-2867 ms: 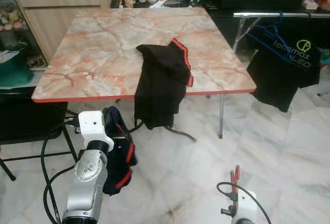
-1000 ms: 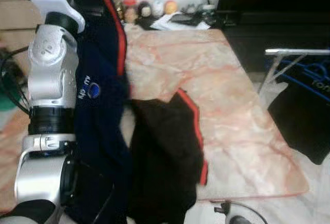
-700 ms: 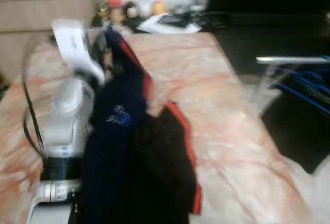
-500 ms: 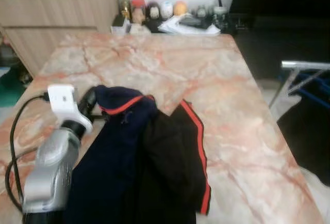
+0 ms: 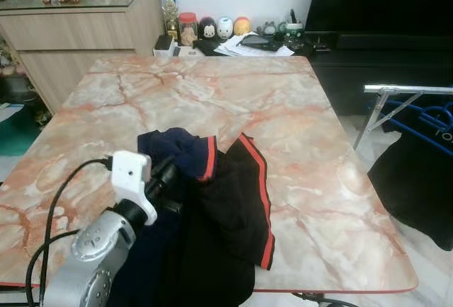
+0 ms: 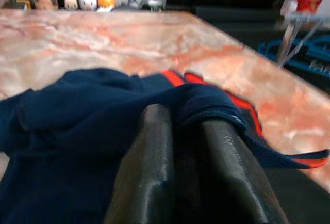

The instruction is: Hang hanger

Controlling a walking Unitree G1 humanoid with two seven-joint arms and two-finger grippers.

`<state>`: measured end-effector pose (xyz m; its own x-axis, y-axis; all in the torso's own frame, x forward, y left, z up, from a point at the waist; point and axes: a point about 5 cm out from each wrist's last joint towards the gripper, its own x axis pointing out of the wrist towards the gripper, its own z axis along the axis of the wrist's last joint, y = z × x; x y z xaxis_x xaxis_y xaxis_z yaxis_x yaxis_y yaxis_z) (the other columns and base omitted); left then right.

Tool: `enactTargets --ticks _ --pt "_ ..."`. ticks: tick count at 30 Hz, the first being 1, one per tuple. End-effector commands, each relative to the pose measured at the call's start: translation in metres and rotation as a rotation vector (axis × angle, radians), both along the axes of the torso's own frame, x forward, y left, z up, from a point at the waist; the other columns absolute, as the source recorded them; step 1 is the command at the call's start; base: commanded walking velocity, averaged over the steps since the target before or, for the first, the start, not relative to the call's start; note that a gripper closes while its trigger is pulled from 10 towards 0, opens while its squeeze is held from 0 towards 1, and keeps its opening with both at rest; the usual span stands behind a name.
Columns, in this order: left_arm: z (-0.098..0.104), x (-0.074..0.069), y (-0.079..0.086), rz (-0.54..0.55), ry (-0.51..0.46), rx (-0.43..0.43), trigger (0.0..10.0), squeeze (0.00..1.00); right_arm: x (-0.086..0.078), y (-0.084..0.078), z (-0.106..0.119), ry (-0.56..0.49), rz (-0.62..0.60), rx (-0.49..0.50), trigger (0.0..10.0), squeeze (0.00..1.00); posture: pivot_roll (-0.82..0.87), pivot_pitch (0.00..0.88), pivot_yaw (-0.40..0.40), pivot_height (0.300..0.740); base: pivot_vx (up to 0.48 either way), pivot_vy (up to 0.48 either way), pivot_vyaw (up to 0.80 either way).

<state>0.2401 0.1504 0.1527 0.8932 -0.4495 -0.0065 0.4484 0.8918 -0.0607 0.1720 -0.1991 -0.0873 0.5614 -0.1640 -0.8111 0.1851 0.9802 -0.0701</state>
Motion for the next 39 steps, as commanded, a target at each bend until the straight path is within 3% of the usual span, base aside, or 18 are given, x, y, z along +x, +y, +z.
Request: enactTargets --ticks 1,7,15,23,30,37,38,39 --pt "-0.004 -0.003 -0.001 -0.018 0.022 0.039 10.0 1.00 0.004 0.000 0.002 -0.013 0.001 -0.004 10.0 0.00 0.09 0.000 -0.019 0.740 0.000 0.000 0.00" --pt "-0.013 -0.013 -0.001 -0.121 0.057 0.146 10.0 1.00 0.003 -0.001 0.002 -0.011 0.005 -0.005 10.0 0.00 0.10 0.000 -0.024 0.740 0.000 0.000 0.00" --pt "-0.015 -0.024 0.017 -0.250 0.101 0.312 10.0 1.00 0.004 -0.001 0.002 -0.012 0.009 -0.006 10.0 0.00 0.10 0.000 -0.028 0.740 0.000 0.000 0.00" --pt "-0.004 -0.032 0.031 -0.316 0.120 0.304 10.0 1.00 0.005 -0.002 0.002 -0.013 0.009 -0.006 10.0 0.00 0.11 0.000 -0.032 0.740 0.000 0.000 0.00" --pt "0.015 -0.033 0.036 -0.352 0.089 0.197 10.0 1.00 0.005 -0.002 0.003 -0.013 0.013 -0.007 10.0 0.00 0.11 0.000 -0.037 0.740 0.000 0.000 0.00" --pt "0.016 -0.037 0.034 -0.399 0.118 0.187 10.0 1.00 0.005 -0.003 0.003 -0.014 0.013 -0.010 10.0 0.00 0.10 0.000 -0.040 0.740 0.000 0.000 0.00" --pt "0.014 -0.037 0.036 -0.391 0.122 0.229 10.0 1.00 0.005 -0.003 0.003 -0.014 0.012 -0.010 10.0 0.00 0.11 0.000 -0.042 0.740 0.000 0.000 0.00" --pt "0.009 -0.035 0.040 -0.355 0.121 0.282 10.0 0.00 0.005 -0.003 0.003 -0.014 0.012 -0.010 10.0 0.00 0.11 0.000 -0.042 0.740 0.000 0.000 0.00"
